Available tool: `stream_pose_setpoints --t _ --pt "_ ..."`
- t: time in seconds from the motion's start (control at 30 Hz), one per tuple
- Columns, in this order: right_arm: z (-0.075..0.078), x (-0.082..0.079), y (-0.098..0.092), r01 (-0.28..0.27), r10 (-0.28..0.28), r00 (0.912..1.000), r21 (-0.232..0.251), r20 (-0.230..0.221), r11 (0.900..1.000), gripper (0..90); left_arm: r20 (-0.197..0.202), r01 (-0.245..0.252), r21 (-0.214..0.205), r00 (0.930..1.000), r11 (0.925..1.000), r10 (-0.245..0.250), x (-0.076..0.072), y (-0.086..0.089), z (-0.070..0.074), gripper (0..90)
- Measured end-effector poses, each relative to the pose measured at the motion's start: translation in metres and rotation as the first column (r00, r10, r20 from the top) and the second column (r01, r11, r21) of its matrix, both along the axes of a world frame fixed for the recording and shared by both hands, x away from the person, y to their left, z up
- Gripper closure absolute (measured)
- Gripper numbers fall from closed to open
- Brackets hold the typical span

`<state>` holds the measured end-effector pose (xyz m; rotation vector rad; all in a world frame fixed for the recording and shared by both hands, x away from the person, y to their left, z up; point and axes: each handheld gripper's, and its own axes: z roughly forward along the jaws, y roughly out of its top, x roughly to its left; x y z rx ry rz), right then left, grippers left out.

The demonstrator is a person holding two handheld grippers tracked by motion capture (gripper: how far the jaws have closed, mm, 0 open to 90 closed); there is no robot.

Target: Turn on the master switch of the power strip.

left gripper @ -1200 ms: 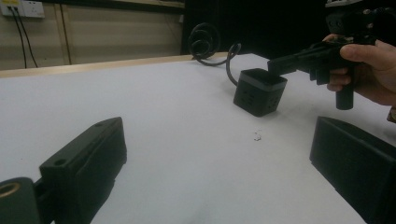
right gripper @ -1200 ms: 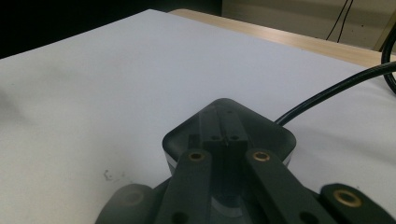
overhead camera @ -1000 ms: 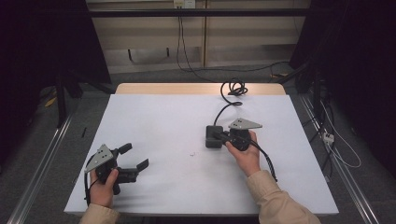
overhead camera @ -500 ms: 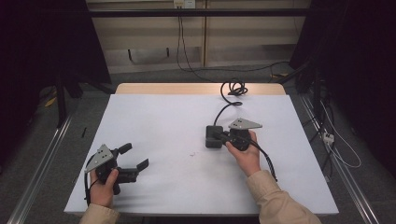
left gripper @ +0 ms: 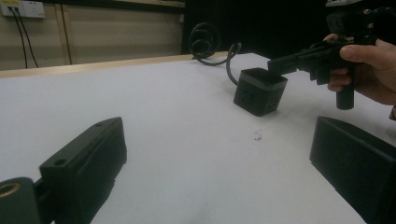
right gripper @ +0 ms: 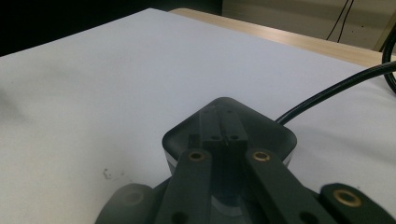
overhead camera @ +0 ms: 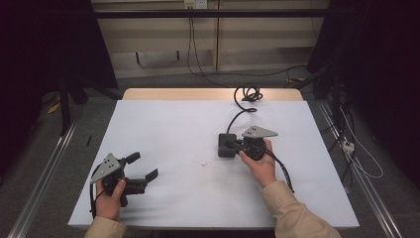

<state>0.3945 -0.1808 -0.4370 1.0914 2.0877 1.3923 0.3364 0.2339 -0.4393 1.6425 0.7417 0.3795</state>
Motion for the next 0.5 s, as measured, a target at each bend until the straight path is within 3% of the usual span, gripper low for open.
stream_pose_setpoints --t 0.5 --pt "-0.0004 -0.0003 0.0002 0.003 -0.003 1.0 -0.001 0.002 1.0 90.0 -0.001 -0.002 -0.005 1.0 1.0 0.002 0.0001 0.0002 -0.0001 3.3"
